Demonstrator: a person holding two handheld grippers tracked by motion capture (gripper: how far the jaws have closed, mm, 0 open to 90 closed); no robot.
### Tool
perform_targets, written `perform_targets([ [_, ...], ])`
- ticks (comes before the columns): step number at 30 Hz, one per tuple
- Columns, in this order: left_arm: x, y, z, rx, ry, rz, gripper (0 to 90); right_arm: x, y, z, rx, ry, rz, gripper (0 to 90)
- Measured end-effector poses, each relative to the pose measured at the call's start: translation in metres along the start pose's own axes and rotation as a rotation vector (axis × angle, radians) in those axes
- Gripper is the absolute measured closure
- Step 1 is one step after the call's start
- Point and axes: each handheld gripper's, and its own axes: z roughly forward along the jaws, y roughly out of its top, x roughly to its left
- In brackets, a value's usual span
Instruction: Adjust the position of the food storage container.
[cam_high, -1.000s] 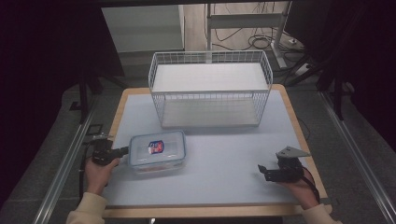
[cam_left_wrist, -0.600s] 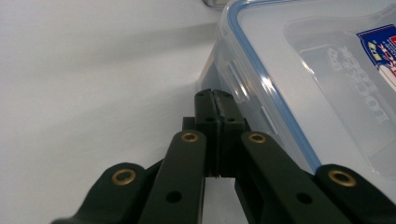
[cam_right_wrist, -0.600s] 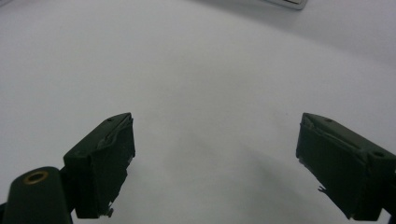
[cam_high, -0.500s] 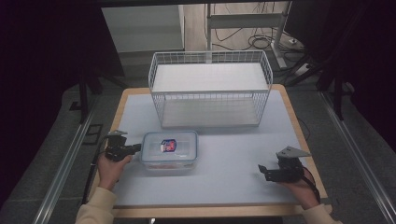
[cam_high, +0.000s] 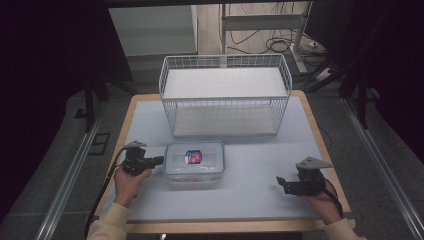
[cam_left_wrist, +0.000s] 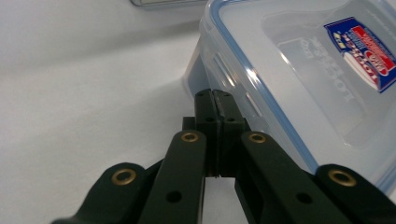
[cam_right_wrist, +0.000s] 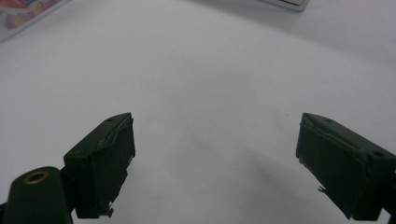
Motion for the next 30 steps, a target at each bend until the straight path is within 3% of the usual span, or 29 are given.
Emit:
perform_targets([
  [5, -0.009, 0.005, 0.009, 0.005, -0.011, 0.018, 90.0, 0.000, 0.000, 0.000, 0.002, 0.000, 0.000, 11.7],
  [18, -0.049, 0.014, 0.039, 0.062, -0.062, 0.092, 90.0, -0.001, 0.000, 0.000, 0.000, 0.000, 0.000, 11.7],
  [30, -0.049, 0.013, 0.036, 0.056, -0.073, 0.098, 90.0, 0.000, 0.001, -0.001, -0.009, -0.002, -0.003, 12.3],
])
